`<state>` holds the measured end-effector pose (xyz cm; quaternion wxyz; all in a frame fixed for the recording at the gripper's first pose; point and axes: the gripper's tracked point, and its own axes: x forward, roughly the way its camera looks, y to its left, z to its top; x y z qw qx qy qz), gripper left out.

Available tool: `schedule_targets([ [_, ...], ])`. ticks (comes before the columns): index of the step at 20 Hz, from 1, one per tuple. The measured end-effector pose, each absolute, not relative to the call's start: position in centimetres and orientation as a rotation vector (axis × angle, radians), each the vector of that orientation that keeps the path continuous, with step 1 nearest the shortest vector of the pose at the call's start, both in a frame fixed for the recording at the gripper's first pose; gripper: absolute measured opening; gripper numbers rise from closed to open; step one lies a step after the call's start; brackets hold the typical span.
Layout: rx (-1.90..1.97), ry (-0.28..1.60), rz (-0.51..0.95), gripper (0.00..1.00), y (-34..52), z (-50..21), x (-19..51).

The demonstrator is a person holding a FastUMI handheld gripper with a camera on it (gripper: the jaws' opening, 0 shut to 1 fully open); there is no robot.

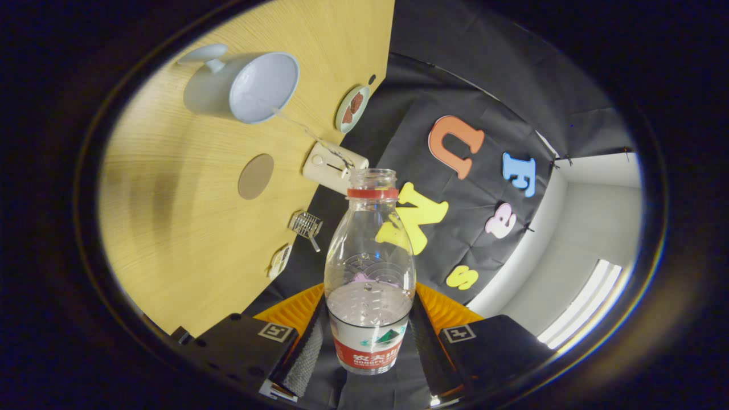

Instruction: Take the bottle from table, then pour the juice into the cup, finally place the bottle on the coaster

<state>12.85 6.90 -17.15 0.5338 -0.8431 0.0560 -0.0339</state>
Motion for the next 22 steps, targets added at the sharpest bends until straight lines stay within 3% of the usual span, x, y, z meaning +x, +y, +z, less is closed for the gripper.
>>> schedule_targets([
  [22,-2.165,0.084,-0.135,0.81,9.6,-12.5,12.2],
])
